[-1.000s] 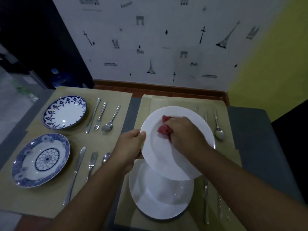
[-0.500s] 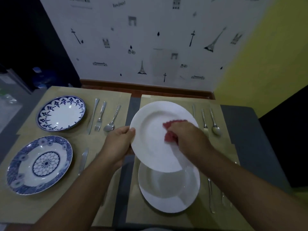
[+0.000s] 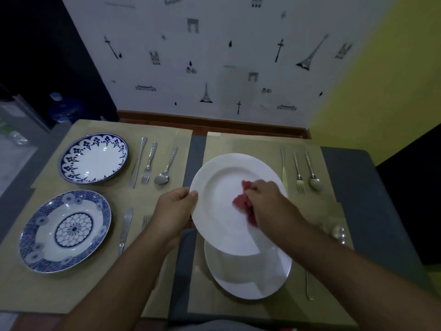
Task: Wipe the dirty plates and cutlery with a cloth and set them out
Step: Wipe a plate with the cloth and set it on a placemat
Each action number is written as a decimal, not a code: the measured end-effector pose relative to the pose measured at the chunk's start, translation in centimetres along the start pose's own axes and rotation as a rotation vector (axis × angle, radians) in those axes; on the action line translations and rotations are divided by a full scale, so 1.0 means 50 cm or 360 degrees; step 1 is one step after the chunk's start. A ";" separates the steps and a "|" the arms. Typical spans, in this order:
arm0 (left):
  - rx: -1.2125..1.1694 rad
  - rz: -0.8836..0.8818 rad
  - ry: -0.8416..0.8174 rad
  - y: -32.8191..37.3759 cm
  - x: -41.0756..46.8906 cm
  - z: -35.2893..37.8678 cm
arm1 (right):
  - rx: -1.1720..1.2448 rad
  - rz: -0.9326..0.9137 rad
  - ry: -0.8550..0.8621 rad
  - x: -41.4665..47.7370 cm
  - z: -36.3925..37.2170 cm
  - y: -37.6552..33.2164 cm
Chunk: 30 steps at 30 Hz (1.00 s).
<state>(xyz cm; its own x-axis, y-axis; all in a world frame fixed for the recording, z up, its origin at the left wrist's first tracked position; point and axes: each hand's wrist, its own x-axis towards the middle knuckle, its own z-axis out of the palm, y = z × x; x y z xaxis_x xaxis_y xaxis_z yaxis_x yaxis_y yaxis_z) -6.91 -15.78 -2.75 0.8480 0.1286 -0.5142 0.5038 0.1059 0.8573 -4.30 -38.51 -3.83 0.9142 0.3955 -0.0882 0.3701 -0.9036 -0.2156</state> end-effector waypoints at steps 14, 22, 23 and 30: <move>0.0033 -0.0083 -0.0116 -0.004 -0.010 0.020 | 0.0135 -0.0589 -0.0003 -0.043 -0.014 -0.095; -0.0063 0.0034 0.0085 0.001 0.003 0.022 | 0.0018 0.0061 0.0182 0.005 -0.059 -0.013; -0.0041 0.0050 0.0101 -0.001 0.003 0.026 | 0.0003 0.0114 0.0144 -0.016 -0.051 -0.017; 0.0022 -0.0036 0.0027 -0.031 -0.010 0.046 | 0.0298 -0.0014 -0.0153 -0.074 0.018 -0.107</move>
<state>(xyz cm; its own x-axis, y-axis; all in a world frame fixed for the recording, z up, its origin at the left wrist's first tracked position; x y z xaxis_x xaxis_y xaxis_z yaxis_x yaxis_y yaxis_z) -7.73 -18.29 -3.74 0.8335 0.1428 -0.5337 0.5252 0.0954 0.8456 -9.80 -34.98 -3.21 0.8878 0.4253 -0.1759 0.3327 -0.8572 -0.3931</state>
